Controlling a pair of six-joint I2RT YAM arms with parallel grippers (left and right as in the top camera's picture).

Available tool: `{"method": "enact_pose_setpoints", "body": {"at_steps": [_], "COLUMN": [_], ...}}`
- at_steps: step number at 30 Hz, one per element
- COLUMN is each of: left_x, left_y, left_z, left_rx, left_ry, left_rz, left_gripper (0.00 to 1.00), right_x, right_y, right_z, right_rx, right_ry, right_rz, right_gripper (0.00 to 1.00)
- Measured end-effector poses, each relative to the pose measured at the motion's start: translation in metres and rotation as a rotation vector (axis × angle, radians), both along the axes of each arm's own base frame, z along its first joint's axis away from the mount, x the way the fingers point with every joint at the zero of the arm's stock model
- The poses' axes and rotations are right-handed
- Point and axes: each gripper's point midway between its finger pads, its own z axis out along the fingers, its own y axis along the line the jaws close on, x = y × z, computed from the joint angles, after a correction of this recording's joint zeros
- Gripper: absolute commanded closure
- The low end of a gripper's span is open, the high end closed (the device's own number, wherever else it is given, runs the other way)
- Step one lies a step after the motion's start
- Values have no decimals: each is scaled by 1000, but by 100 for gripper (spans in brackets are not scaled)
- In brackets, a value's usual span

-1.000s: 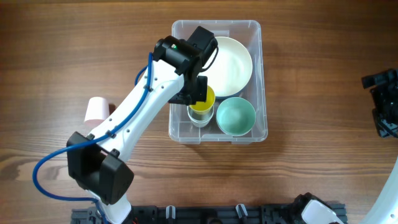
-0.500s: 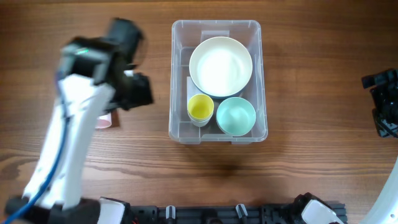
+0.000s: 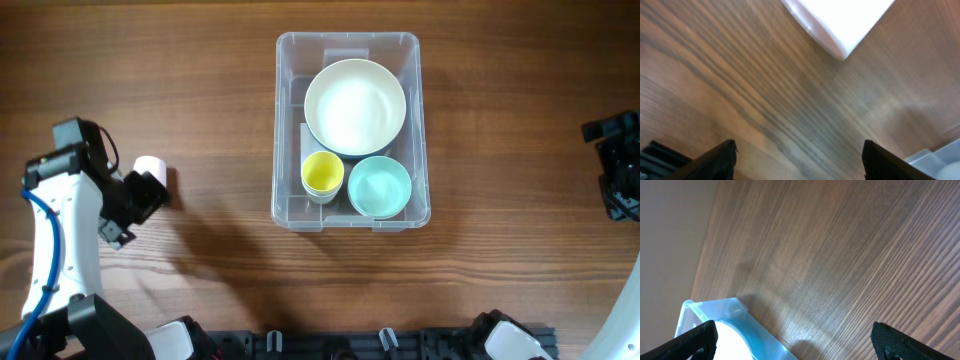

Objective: Pack container
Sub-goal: 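Move the left gripper to the pink cup and grasp it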

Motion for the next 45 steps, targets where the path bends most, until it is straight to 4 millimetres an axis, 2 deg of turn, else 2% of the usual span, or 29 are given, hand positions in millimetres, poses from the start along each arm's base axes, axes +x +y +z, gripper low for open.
{"method": "enact_pose_setpoints", "body": {"at_steps": [1, 2, 8, 19, 21, 24, 26, 34, 36, 38, 45], "left_x": [6, 20, 42, 73, 77, 83, 86, 93, 94, 95, 101], "left_y": [0, 3, 2, 8, 9, 9, 9, 4, 4, 4, 4], "left_z": [-7, -15, -44, -57, -58, -56, -54, -49, -49, -48, -43], "left_rx": [-1, 10, 6, 60, 70, 74, 74, 50, 48, 50, 52], "left_ry": [-30, -103, -244, -443, -473, -510, -530, -569, -573, -580, -613], "left_rz": [0, -4, -19, -68, -75, -92, -97, -117, -119, -122, -130], "left_gripper": [18, 19, 20, 22, 29, 50, 59, 81, 91, 96, 96], "right_x": [-1, 0, 0, 0, 0, 0, 0, 0, 0, 0, 0], "right_y": [0, 0, 0, 0, 0, 0, 0, 0, 0, 0, 0], "right_z": [0, 0, 0, 0, 0, 0, 0, 0, 0, 0, 0], "right_rx": [2, 1, 1, 1, 2, 1, 1, 1, 1, 1, 1], "right_ry": [3, 1, 2, 2, 2, 2, 2, 2, 2, 2, 2], "right_rz": [0, 0, 0, 0, 0, 0, 0, 0, 0, 0, 0], "right_gripper": [0, 0, 0, 0, 0, 0, 0, 0, 0, 0, 0]}}
